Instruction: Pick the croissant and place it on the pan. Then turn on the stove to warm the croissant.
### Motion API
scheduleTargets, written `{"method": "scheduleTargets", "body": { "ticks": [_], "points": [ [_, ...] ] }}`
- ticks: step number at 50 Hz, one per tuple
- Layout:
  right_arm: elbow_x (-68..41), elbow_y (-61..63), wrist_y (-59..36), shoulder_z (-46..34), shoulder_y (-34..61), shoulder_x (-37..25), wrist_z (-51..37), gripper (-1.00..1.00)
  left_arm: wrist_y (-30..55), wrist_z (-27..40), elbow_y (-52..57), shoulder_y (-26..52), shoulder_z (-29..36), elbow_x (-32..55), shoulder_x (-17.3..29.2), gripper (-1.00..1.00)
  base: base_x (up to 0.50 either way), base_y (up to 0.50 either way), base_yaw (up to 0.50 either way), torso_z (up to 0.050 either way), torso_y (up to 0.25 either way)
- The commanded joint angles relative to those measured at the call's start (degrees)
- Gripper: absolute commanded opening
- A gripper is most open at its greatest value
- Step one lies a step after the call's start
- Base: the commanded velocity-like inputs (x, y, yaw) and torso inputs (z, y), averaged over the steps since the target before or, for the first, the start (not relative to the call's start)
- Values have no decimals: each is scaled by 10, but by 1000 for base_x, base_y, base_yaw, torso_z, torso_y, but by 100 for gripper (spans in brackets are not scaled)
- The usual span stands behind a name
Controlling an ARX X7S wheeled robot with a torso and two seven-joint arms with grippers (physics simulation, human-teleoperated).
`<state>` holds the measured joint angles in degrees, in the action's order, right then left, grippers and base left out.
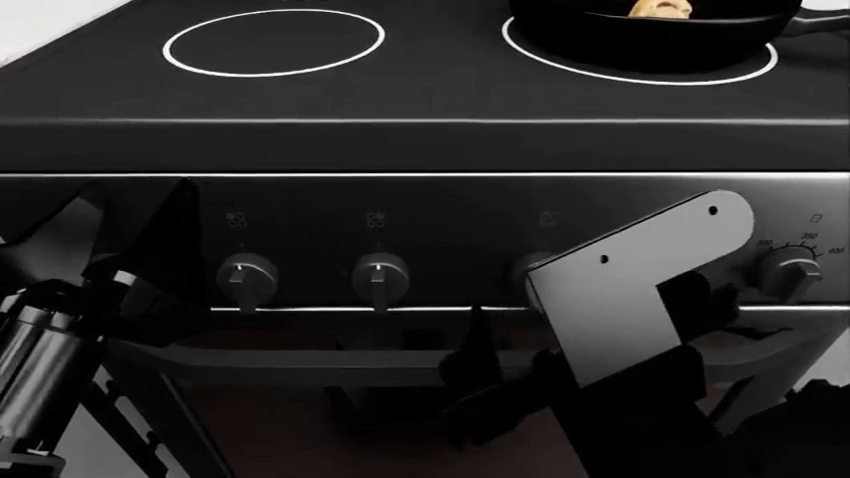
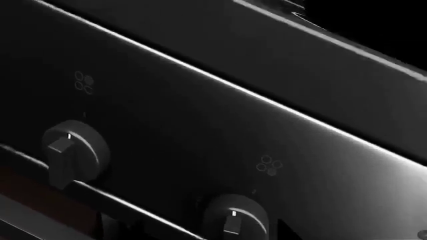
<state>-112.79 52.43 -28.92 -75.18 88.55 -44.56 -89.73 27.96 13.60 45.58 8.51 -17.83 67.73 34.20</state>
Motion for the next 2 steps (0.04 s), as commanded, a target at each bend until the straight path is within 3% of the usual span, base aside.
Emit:
{"method": "scheduleTargets", "body": {
  "ticks": [1, 2],
  "points": [
    [13, 18, 65, -79, 65, -6, -2, 100, -3, 1, -2, 0, -1, 3, 2, 100, 0, 0, 0, 0, 0],
    [16, 21, 76, -93, 76, -6, -2, 100, -3, 1, -1, -1, -2, 4, 2, 100, 0, 0, 0, 0, 0]
  ]
}}
